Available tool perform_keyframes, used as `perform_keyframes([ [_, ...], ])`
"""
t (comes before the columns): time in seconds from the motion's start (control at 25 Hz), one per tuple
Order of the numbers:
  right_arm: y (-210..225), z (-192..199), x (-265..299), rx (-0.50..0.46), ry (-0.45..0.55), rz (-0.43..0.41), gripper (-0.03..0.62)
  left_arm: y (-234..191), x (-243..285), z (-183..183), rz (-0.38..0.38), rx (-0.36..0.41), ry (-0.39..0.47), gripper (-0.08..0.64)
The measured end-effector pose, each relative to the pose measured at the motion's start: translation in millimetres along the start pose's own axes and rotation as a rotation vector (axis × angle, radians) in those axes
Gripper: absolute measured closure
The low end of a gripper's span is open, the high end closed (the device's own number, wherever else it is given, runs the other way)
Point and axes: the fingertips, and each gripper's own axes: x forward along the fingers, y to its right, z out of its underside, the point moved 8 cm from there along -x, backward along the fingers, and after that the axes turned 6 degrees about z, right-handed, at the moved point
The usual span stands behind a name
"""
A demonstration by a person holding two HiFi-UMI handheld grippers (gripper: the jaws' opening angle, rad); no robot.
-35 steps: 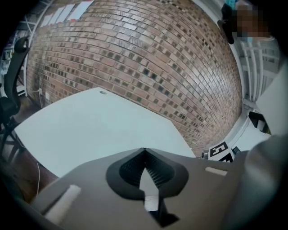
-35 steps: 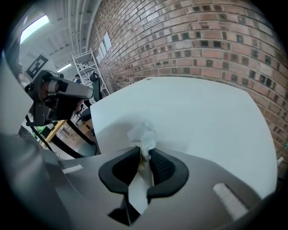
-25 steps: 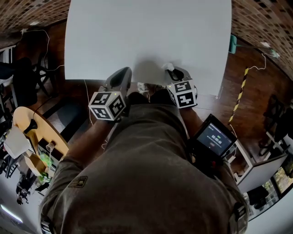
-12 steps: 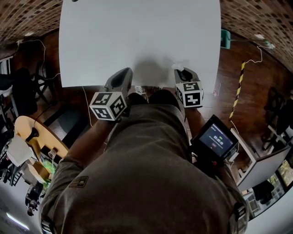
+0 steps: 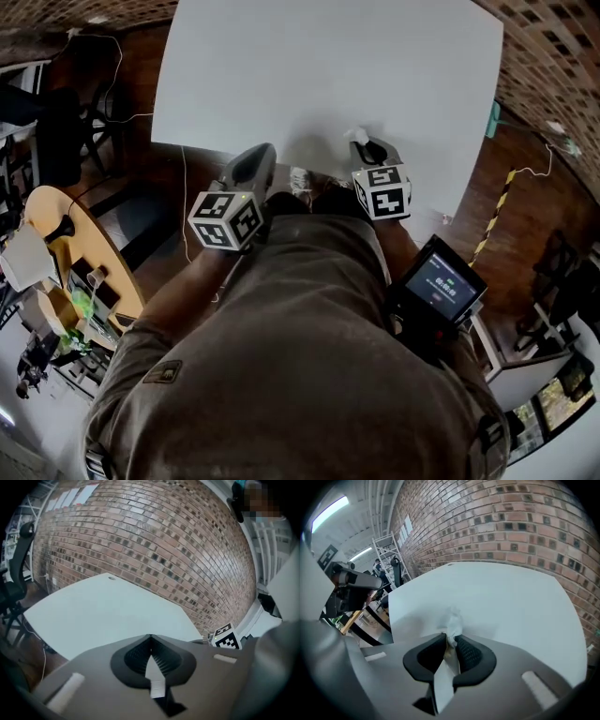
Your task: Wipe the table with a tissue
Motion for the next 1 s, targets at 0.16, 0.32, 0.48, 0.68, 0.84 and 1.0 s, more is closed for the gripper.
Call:
perform_keyframes([
  [0.16,-27,-13,13,-0.051,0.002,-0.063,0.525,-15,-18,3,-0.043,-0.021,0.022,0.558],
  [0.32,-38,-14,19,-0.065,-0.006,-0.089,0.525,-19,-22,2,-0.045,-0.020,0.025,0.558],
  [0.48,-34,-10,14,-0.037,-0.007,-0.073,0.526,-14,-15,-2,-0.010,0.004,0.007,0.558],
  [0.68,-3,8,-5,0.038,-0.005,-0.014,0.526,10,12,-6,0.050,0.050,-0.032,0.558],
  [0.84,26,27,-22,0.119,-0.003,0.056,0.526,28,38,-8,0.111,0.093,-0.080,0.558],
  [1.0,44,41,-28,0.181,0.002,0.115,0.526,34,55,-9,0.154,0.122,-0.108,0.558],
])
